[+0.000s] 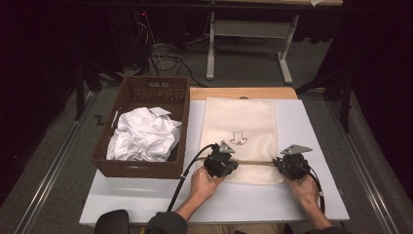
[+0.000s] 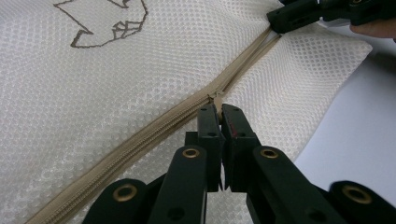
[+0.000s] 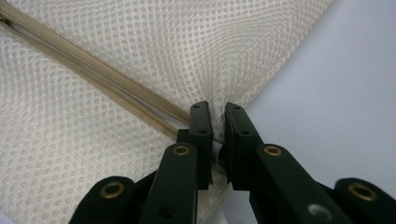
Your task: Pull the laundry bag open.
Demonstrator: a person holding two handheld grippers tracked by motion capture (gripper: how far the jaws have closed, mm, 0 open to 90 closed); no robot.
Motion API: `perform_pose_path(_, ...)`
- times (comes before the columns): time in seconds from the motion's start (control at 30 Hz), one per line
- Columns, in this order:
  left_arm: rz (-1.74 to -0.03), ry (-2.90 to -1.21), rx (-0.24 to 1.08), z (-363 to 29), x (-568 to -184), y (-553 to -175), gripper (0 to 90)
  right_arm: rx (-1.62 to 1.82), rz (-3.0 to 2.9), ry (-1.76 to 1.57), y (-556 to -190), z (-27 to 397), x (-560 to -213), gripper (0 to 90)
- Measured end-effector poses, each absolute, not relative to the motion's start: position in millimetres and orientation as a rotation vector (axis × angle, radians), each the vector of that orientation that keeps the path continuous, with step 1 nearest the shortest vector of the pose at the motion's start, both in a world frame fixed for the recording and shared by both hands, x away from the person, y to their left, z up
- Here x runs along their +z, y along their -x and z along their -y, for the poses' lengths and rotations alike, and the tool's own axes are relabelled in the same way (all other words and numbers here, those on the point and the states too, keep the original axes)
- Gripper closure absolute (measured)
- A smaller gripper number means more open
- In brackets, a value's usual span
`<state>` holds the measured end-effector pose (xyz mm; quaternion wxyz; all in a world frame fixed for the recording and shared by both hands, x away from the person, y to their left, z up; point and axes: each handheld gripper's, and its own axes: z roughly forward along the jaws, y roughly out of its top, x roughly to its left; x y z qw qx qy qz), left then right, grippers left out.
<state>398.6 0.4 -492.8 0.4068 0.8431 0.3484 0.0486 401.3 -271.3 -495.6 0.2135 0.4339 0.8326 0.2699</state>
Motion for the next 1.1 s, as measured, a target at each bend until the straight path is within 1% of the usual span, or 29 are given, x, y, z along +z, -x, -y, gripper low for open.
perform_pose_path(0.2,-0.905,-2.106,0.119,-11,-494,-398,86.9,0.758,-2.31,-1.211,-402,272,-496,83.9)
perform_pose_path(0.6,-0.92,-2.097,0.132,-21,-492,-397,86.9,0.768,-2.312,-1.227,-403,274,-495,83.8)
perform_pose_path(1.1,-0.932,-2.096,0.147,-22,-492,-397,86.9,0.757,-2.297,-1.248,-404,279,-494,83.9)
